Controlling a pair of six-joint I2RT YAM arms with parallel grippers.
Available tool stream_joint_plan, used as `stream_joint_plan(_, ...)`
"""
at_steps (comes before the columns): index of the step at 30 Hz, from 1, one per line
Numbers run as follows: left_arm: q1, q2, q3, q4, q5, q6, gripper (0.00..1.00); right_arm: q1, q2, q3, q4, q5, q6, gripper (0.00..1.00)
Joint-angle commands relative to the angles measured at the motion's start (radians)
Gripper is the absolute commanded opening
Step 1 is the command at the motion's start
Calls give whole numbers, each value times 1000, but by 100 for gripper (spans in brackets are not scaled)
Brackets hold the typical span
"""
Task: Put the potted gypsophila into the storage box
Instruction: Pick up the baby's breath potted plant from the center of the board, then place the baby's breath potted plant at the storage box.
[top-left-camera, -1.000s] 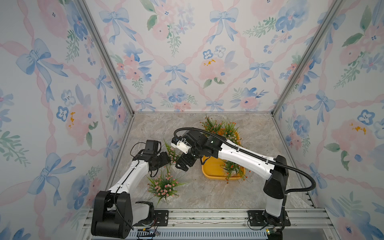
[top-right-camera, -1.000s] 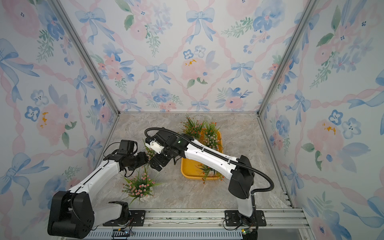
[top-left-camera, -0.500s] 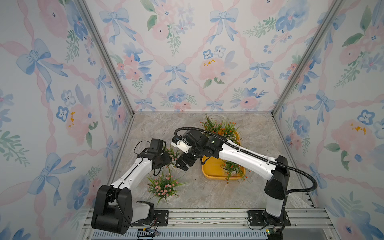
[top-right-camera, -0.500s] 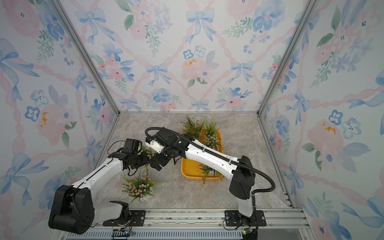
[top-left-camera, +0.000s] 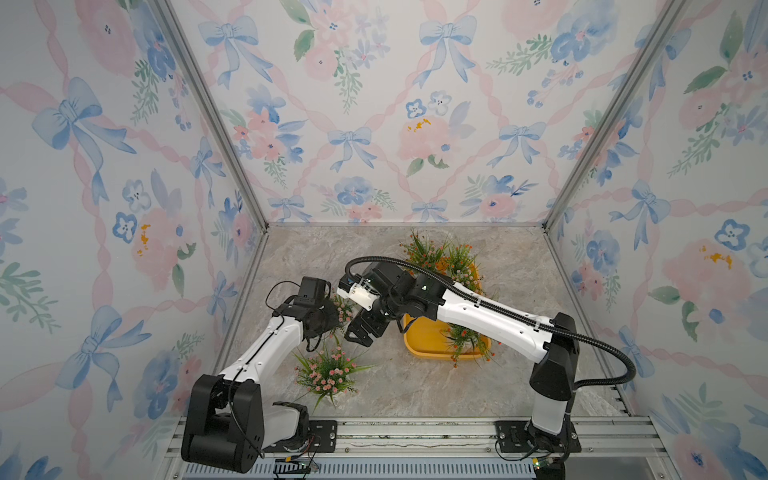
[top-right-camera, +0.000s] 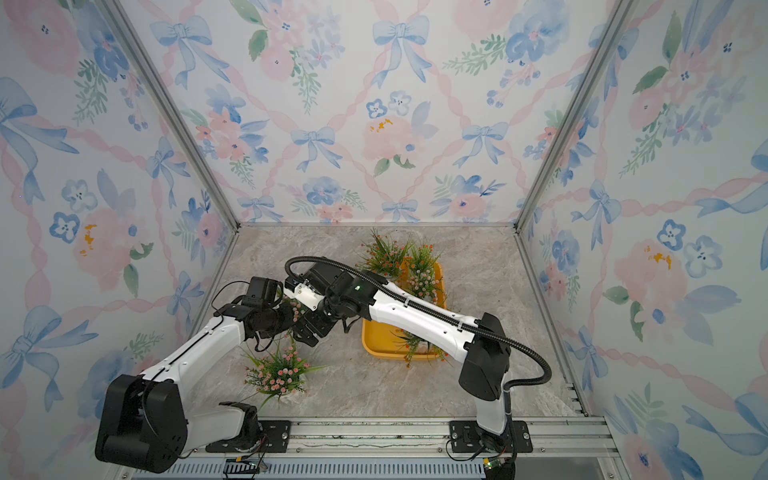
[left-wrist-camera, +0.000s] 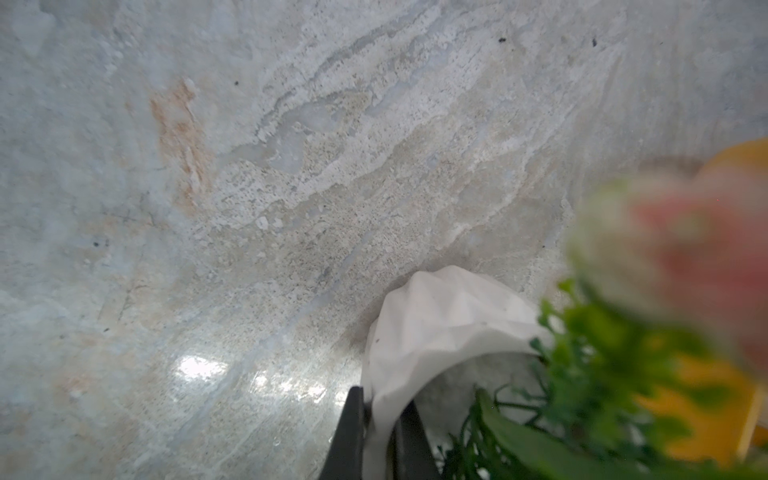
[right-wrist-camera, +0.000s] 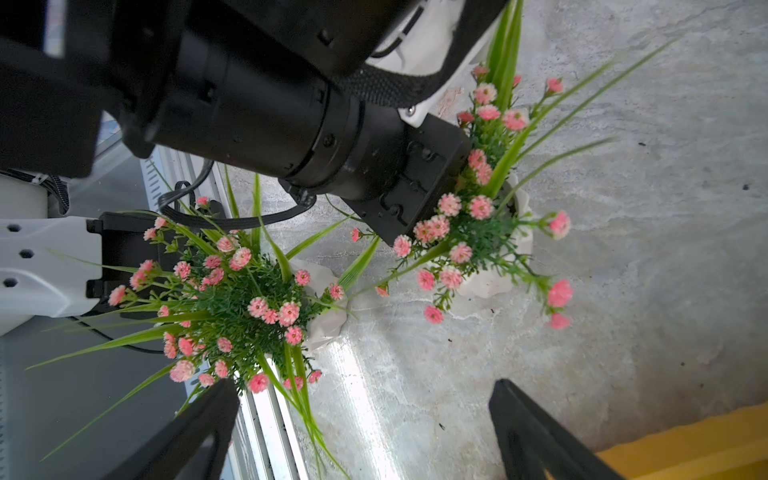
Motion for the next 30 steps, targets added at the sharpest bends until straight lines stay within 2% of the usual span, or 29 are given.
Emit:
stream_joint_plan(1,-8,-64,37,7,35,-30,0,6,-44,-23,-5,29,-6,97)
stream_joint_plan(6,-43,-92,89,4,53,-38,0,-3,-78,-57,-7,82,0,97)
stream_joint_plan(12,-138,-57,176,-11,22,-55,0,-28,-141,-128,-1,146,23,97)
stream_joint_plan(22,-317,92,367,-33,-57,-50,0,-108,-276,-270,19,232,60,97)
stream_joint_plan(30,-412,211,498,-34,-83,-34,0,-179,-383,-393,48,254,85,97)
